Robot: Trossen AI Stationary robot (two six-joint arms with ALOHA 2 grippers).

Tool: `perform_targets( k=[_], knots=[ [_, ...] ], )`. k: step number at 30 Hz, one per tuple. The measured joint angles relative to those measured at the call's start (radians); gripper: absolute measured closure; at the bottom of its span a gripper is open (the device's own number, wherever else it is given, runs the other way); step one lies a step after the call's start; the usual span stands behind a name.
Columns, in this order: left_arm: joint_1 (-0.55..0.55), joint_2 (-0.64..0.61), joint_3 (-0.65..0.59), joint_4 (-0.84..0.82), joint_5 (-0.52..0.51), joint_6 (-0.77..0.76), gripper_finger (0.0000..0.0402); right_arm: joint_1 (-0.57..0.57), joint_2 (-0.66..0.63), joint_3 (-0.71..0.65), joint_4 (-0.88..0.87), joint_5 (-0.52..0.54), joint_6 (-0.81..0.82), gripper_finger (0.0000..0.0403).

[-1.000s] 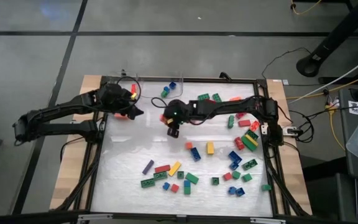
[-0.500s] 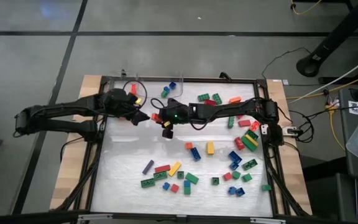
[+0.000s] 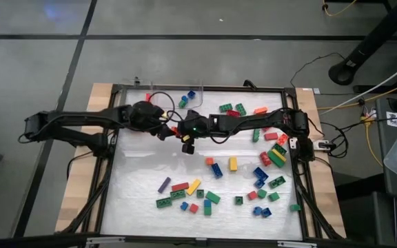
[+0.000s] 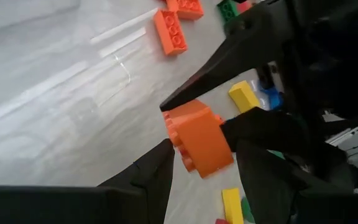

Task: Sort blocks by size
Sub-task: Put the large orange game piece into the left transparent bin

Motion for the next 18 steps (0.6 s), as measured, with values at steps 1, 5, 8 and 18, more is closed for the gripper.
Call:
perform_targets(
  k=[1,5,8,18],
  knots=[
    [0.000,0.015,0.000,0.006,0.001,-0.009,0.0240,0.000,0.000,0.000,0.006,0.000,0.000,0.0254],
    [-0.001,0.075,0.001,0.037,0.004,-0.042,0.0240,0.005,0.000,0.000,0.005,0.000,0.000,0.0253],
    [-0.001,0.110,0.001,0.071,0.005,-0.060,0.0240,0.011,0.000,-0.001,-0.015,0.011,-0.003,0.0253],
    [0.001,0.131,0.001,0.113,-0.020,-0.111,0.0286,0.016,-0.001,0.001,-0.061,0.022,0.001,0.0253]
  ],
)
